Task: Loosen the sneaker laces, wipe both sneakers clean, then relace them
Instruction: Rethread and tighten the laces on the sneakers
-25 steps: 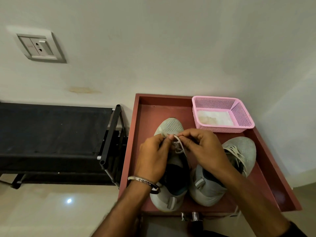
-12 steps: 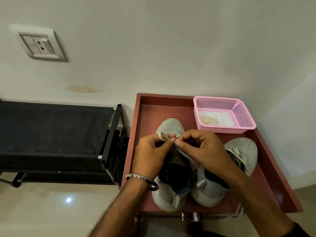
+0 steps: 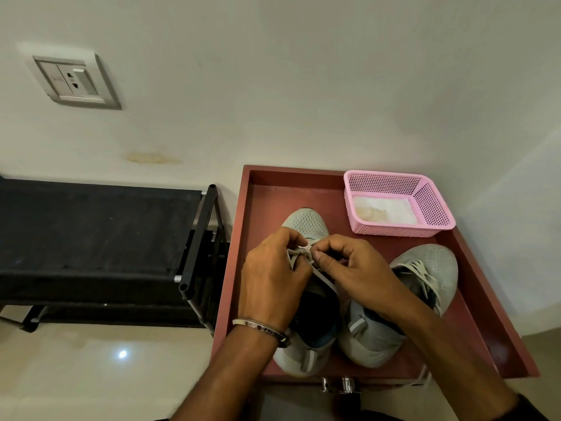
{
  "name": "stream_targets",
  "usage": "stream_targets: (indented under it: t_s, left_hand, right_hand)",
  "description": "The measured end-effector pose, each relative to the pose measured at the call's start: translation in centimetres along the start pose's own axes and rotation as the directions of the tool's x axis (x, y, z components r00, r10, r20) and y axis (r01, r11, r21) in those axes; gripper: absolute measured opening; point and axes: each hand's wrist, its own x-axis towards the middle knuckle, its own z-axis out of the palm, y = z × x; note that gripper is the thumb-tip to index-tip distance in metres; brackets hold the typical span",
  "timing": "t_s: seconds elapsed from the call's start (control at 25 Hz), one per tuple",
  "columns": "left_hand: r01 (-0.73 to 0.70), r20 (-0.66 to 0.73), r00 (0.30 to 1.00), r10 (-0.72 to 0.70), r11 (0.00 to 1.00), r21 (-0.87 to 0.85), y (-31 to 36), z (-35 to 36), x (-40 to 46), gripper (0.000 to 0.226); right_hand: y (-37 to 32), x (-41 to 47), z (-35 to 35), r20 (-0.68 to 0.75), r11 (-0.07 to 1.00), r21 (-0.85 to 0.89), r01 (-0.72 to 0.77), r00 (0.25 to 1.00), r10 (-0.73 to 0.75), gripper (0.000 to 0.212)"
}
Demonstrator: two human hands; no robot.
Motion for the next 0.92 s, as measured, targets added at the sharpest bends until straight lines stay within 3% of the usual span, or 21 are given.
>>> stream_targets:
  t_s: [0.2, 0.4, 0.52, 0.72, 0.92]
  left_hand:
    - [0.024, -0.073, 0.997, -0.020, 0.998, 0.054, -0.3, 0.5, -0.2, 0.013]
    - [0.064, 0.006, 0.998, -0.064, 0.995, -0.072, -0.4, 0.5, -0.1, 0.017]
    - [0.108, 0.021, 0.994, -0.106, 0.987, -0.116, -0.4, 0.4, -0.1, 0.016]
    - [0.111, 0.022, 0.994, -0.109, 0.983, -0.147, -0.2, 0.2, -0.1, 0.020]
    - [0.136, 0.032, 0.991, -0.133, 0.980, -0.144, -0.2, 0.1, -0.1, 0.017]
  right_hand:
    - [0.0, 0.0, -0.2, 0.026, 0.999, -0.016, 0.043, 0.999, -0.043, 0.014]
    - [0.2, 0.3, -0.1, 0.060, 0.992, 0.102, -0.076, 0.996, 0.070, 0.018]
    - [0.2, 0.5, -0.5, 0.098, 0.993, 0.084, -0.085, 0.992, 0.077, 0.014]
    - [0.4, 0.6, 0.3, -0.161, 0.998, 0.042, 0.040, 0.986, -0.033, 0.012]
    - [1.0, 0.8, -0.3, 0.088, 0.951, 0.301, -0.068, 0.995, 0.043, 0.018]
